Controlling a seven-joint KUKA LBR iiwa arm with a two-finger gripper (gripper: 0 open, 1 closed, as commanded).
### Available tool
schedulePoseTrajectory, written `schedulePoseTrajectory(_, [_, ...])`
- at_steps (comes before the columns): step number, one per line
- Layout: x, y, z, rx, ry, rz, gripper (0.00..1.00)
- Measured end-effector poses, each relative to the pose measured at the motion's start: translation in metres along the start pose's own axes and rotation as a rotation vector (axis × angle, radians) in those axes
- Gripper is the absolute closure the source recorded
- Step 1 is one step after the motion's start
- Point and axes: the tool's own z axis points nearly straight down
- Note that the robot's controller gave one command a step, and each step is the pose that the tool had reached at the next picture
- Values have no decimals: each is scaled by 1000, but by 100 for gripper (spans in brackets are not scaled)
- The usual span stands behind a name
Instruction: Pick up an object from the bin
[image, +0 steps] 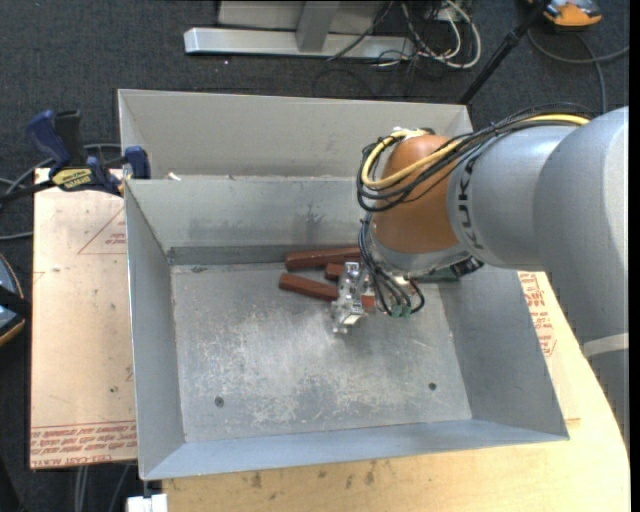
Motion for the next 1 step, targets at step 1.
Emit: schedulePoseTrajectory(1, [5,2,3,-3,17,-1,0])
